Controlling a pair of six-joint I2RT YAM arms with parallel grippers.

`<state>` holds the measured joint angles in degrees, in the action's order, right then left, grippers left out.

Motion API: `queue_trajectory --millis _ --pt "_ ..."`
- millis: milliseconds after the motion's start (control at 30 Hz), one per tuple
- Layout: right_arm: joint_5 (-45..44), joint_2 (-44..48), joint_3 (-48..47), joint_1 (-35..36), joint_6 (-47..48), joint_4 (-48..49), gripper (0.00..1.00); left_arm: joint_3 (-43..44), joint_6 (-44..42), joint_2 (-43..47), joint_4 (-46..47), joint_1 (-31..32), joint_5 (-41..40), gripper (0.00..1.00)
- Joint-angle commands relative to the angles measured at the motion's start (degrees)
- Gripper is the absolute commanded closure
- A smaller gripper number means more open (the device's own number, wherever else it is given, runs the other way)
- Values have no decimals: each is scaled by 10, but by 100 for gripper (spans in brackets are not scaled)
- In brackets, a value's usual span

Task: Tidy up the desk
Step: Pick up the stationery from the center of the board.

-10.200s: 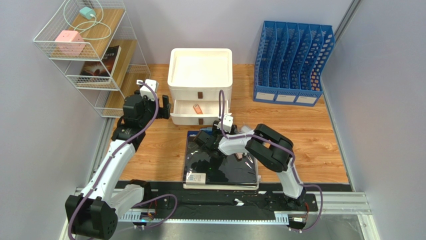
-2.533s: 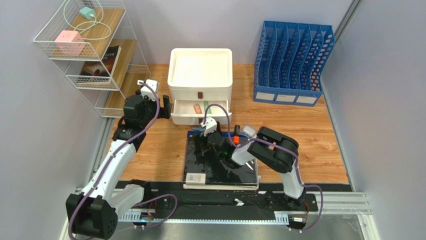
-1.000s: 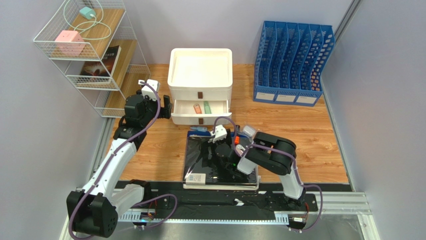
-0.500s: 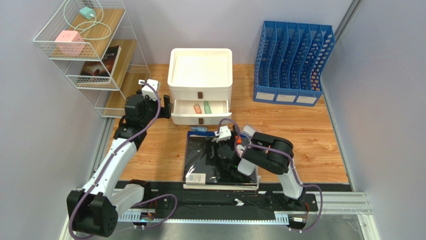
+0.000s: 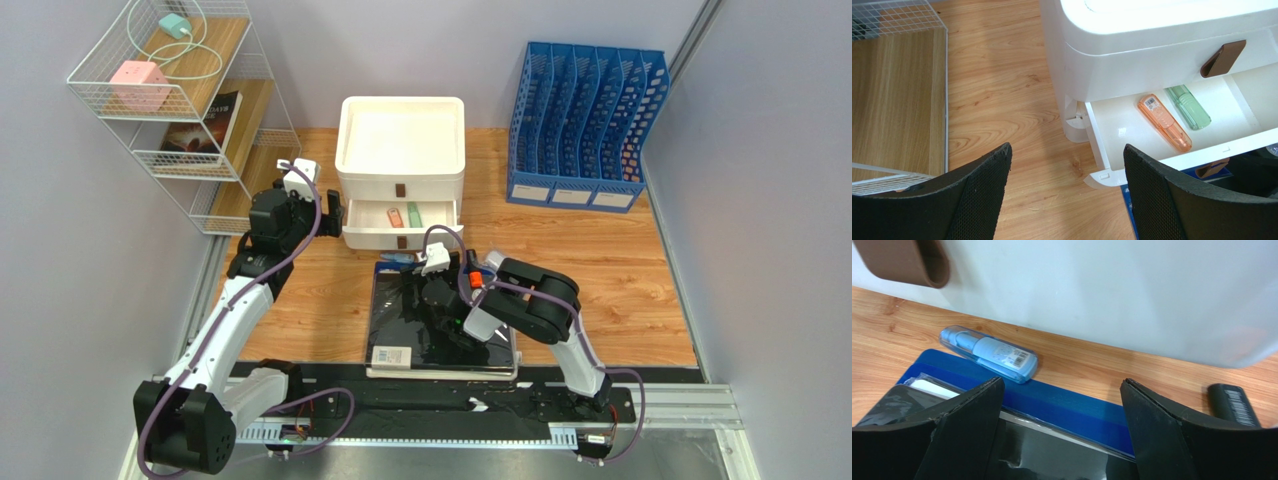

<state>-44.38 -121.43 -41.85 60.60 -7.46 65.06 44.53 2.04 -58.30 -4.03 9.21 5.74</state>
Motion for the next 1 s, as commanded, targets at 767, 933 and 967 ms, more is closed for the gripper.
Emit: queue_trajectory --millis 767,933,967 --pt "160 -38 -148 6 -8 -160 9 -6 -10 16 16 -3 9 13" --pt "192 -46 -177 9 -16 -187 9 -6 -9 15 16 -3 9 13" --pt "196 -50 -186 11 -16 -189 10 -6 -9 15 17 -3 9 13"
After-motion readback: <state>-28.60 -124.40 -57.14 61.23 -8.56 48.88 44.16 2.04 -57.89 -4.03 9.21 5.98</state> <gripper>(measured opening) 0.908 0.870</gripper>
